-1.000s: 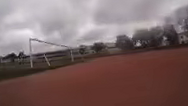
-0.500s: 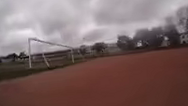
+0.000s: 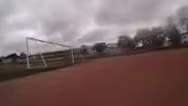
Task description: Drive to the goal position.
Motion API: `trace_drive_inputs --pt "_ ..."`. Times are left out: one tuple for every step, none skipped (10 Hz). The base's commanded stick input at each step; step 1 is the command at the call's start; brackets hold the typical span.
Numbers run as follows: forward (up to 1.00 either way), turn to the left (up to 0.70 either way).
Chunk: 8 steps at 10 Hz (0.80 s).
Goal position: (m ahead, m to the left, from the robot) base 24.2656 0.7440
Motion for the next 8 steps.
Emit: trace_drive_inputs --pt "0.70 0.00" --pt "0.70 0.00" --pt "0.70 0.00" --pt "0.70 0.00" --pt "0.70 0.00" --pt "0.70 0.00" --pt "0.70 0.00" --pt "0.70 0.00"
